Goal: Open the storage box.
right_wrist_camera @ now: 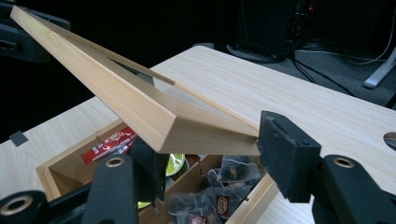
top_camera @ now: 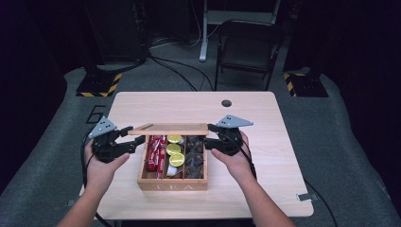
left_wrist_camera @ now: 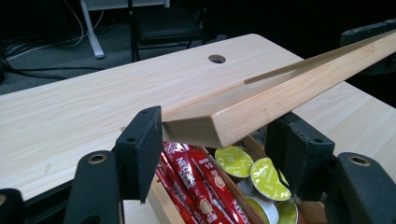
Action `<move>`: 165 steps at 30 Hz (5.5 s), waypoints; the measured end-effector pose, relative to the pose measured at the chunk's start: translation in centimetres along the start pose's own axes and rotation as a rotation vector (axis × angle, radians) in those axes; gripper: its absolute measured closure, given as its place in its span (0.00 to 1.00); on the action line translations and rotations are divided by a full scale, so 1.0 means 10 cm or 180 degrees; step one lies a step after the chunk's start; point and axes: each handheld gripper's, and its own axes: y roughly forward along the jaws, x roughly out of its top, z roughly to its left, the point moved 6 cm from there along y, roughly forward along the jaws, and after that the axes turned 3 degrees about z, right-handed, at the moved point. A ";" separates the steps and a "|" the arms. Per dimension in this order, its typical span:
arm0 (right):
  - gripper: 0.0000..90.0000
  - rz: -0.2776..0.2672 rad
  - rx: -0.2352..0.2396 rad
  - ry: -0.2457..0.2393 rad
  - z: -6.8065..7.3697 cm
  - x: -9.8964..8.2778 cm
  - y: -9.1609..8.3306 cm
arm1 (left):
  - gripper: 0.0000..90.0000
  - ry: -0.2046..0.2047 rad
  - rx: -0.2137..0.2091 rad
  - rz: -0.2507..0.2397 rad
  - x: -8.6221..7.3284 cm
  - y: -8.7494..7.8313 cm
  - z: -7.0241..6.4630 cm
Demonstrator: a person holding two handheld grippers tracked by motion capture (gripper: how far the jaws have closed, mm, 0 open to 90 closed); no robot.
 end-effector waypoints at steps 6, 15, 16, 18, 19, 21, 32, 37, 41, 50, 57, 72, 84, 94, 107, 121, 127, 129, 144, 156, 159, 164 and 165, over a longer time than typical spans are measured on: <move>0.51 -0.0046 -0.0022 -0.0042 -0.01 0.02 0.00 | 0.41 -0.0014 0.0026 -0.0015 0.03 0.01 0.00; 0.55 -0.0028 -0.0018 -0.0089 -0.04 -0.01 0.00 | 0.42 -0.0052 0.0059 -0.0029 0.04 0.01 0.00; 0.56 -0.0008 -0.0019 -0.0084 -0.05 -0.03 0.01 | 0.42 -0.0056 0.0066 -0.0033 0.04 0.02 0.00; 0.57 0.0009 -0.0005 -0.0065 -0.07 -0.05 0.02 | 0.42 -0.0057 0.0079 -0.0029 0.04 0.02 -0.01; 0.57 -0.0001 0.0003 -0.0042 -0.08 -0.05 0.02 | 0.42 -0.0059 0.0083 -0.0030 0.04 0.02 -0.01; 0.57 0.0007 0.0014 -0.0055 -0.09 -0.05 0.03 | 0.42 -0.0060 0.0094 -0.0034 0.03 0.01 -0.01; 0.59 -0.0007 -0.0012 -0.0094 -0.12 -0.05 0.07 | 0.42 -0.0079 0.0108 -0.0054 0.04 0.02 -0.01; 0.60 0.0007 -0.0062 -0.0180 -0.13 -0.06 0.10 | 0.42 -0.0095 0.0120 -0.0059 0.04 0.02 -0.01; 0.61 -0.0028 -0.0074 -0.0194 -0.15 -0.05 0.11 | 0.42 -0.0108 0.0144 -0.0087 0.05 0.02 -0.01; 0.60 -0.0015 0.0003 -0.0105 -0.17 -0.04 0.11 | 0.45 -0.0146 0.0140 -0.0118 0.05 0.00 0.00; 0.60 -0.0005 0.0017 -0.0083 -0.17 -0.03 0.11 | 0.46 -0.0168 0.0151 -0.0139 0.04 -0.01 0.01; 0.60 0.0005 0.0046 -0.0043 -0.18 -0.02 0.11 | 0.46 -0.0212 0.0182 -0.0166 -0.05 -0.05 0.04; 0.60 -0.0012 0.0045 -0.0069 -0.19 -0.01 0.11 | 0.47 -0.0290 0.0166 -0.0147 -0.20 -0.01 0.04; 0.60 -0.0014 0.0050 -0.0068 -0.19 -0.01 0.12 | 0.48 -0.0305 0.0161 -0.0130 -0.29 0.05 0.03; 0.60 -0.0011 0.0052 -0.0070 -0.19 -0.01 0.11 | 0.53 -0.0334 0.0157 -0.0005 -0.45 0.21 0.00; 0.60 -0.0005 0.0051 -0.0078 -0.19 -0.01 0.11 | 0.55 -0.0349 0.0187 0.0140 -0.62 0.46 -0.04; 0.60 0.0004 0.0055 -0.0073 -0.19 -0.02 0.11 | 0.57 -0.0365 0.0203 0.0225 -0.70 0.56 -0.05; 0.60 0.0005 0.0055 -0.0073 -0.19 -0.02 0.11 | 0.58 -0.0385 0.0206 0.0227 -0.72 0.59 -0.05; 0.60 0.0012 0.0059 -0.0080 -0.18 -0.02 0.11 | 0.62 -0.0482 0.0247 0.0358 -0.85 0.80 -0.04; 0.60 0.0015 0.0059 -0.0078 -0.18 -0.02 0.11 | 0.70 -0.0450 0.0352 0.0435 -0.91 0.86 -0.04; 0.60 0.0015 0.0059 -0.0082 -0.18 -0.02 0.11 | 0.76 -0.0448 0.0392 0.0449 -0.91 0.86 -0.03; 0.60 0.0017 0.0058 -0.0084 -0.18 -0.02 0.11 | 0.83 -0.0464 0.0400 0.0476 -0.91 0.86 -0.03; 0.60 0.0017 0.0058 -0.0084 -0.18 -0.02 0.11 | 0.85 -0.0436 0.0402 0.0489 -0.91 0.85 -0.04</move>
